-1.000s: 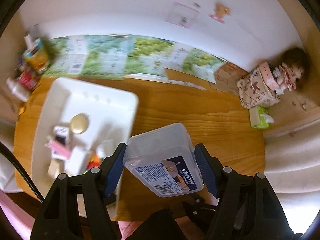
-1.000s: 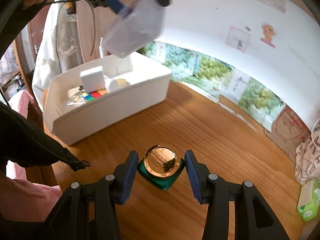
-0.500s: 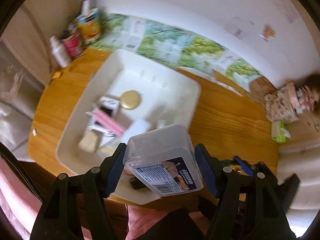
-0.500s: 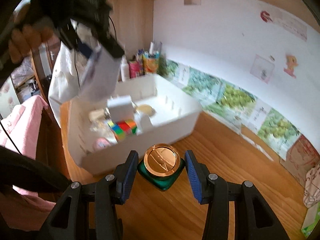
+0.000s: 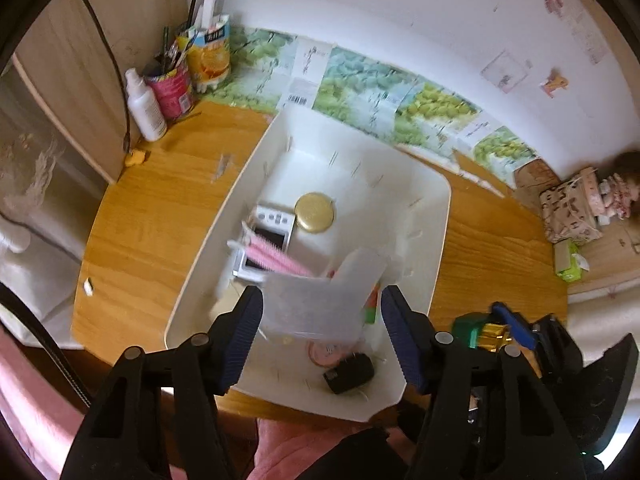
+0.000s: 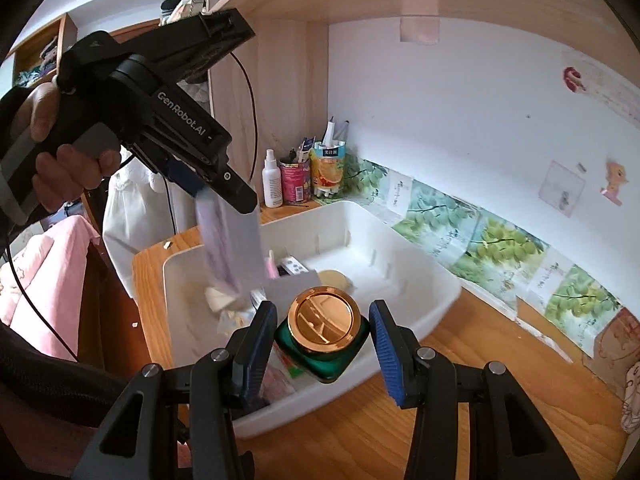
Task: Organize rigid objects
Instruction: 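Open the left gripper releasing the box while the right releases the jar, then withdraw both grippers up and away from the tray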
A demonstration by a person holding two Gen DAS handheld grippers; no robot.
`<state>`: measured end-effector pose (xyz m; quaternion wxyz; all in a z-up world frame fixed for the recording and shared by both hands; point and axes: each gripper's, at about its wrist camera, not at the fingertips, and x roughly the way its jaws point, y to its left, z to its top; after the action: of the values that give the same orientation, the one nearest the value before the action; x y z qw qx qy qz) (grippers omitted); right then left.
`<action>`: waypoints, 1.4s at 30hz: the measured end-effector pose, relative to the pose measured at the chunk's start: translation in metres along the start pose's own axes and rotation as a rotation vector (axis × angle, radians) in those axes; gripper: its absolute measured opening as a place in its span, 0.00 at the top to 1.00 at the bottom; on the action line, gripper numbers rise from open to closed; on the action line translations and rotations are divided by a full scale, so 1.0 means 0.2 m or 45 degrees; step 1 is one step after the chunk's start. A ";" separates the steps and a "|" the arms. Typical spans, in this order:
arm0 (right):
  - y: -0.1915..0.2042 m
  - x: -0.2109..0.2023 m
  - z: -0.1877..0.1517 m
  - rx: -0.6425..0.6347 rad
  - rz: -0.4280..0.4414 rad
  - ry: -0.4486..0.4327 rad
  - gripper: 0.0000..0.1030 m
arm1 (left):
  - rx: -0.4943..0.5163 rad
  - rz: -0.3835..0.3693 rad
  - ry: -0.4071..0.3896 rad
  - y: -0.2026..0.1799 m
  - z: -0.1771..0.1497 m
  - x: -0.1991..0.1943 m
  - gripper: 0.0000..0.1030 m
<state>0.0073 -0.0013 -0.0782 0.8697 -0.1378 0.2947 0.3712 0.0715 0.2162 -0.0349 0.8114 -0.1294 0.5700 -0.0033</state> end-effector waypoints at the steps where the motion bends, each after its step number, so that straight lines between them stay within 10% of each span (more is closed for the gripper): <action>1: 0.02 0.02 0.01 0.009 -0.003 0.003 0.53 | 0.022 -0.018 -0.013 0.01 0.01 0.00 0.37; 9: 0.15 0.20 0.04 0.168 -0.057 0.048 0.51 | 0.170 -0.145 -0.190 0.10 0.05 -0.02 0.36; 11: 0.16 0.21 0.03 0.226 -0.074 0.036 0.37 | 0.183 -0.176 -0.249 0.12 0.05 -0.02 0.35; 27: -0.02 -0.01 -0.12 0.504 -0.249 0.055 0.19 | 0.108 -0.358 -0.468 -0.01 -0.21 -0.08 0.24; 42: -0.26 -0.48 -0.35 0.570 -0.244 0.169 0.13 | -0.074 -0.046 -0.402 -0.39 -0.61 0.00 0.11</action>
<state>-0.0358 -0.1232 -0.0739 0.8886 0.0067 0.4115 0.2026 -0.0299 0.1160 -0.0565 0.8867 -0.1620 0.4327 0.0188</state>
